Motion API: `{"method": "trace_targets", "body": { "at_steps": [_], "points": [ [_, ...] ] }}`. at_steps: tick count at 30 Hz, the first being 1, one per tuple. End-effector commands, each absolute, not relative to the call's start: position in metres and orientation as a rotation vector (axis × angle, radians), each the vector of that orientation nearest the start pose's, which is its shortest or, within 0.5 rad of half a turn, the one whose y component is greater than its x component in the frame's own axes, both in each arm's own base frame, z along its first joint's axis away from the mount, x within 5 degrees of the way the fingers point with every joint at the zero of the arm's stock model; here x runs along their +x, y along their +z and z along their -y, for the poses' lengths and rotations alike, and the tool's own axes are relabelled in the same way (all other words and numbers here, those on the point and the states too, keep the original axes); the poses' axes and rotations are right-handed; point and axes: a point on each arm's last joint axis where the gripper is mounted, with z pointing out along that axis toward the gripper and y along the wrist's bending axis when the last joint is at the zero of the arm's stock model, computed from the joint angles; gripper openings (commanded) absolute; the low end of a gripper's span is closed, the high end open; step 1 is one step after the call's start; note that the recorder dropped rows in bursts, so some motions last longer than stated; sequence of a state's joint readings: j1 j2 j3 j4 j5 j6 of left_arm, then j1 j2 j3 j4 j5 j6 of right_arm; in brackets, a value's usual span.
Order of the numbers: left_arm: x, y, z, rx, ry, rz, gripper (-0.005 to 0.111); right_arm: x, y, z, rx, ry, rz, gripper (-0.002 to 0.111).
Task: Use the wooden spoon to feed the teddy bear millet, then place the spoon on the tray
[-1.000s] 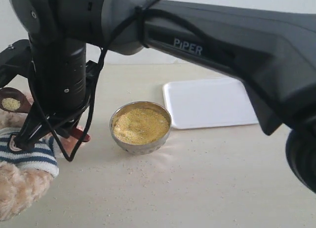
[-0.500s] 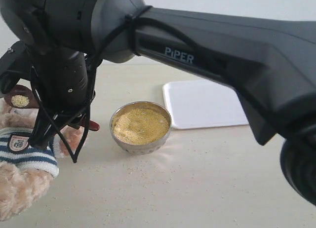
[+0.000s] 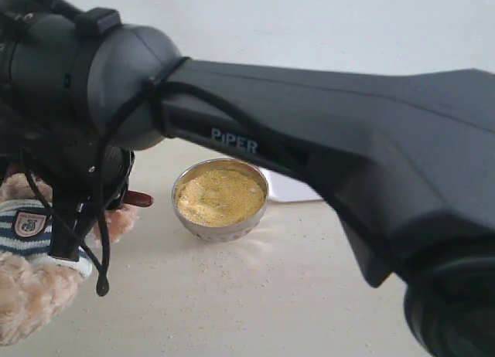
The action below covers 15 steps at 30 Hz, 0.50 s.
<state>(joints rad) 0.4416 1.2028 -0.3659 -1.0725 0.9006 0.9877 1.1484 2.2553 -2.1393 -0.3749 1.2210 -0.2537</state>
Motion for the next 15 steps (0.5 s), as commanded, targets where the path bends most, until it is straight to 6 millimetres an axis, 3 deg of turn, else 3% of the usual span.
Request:
{"method": "trace_targets", "body": {
  "at_steps": [1, 15],
  "points": [
    [0.163, 0.1842, -0.0068, -0.259, -0.883, -2.504, 0.008, 0.228, 0.2503, -0.4354, -1.791, -0.369, -1.936, 0.011],
    [0.163, 0.1842, -0.0068, -0.259, -0.883, -2.504, 0.008, 0.2312, 0.2567, -0.435, -1.669, -0.486, -1.91, 0.011]
  ]
}}
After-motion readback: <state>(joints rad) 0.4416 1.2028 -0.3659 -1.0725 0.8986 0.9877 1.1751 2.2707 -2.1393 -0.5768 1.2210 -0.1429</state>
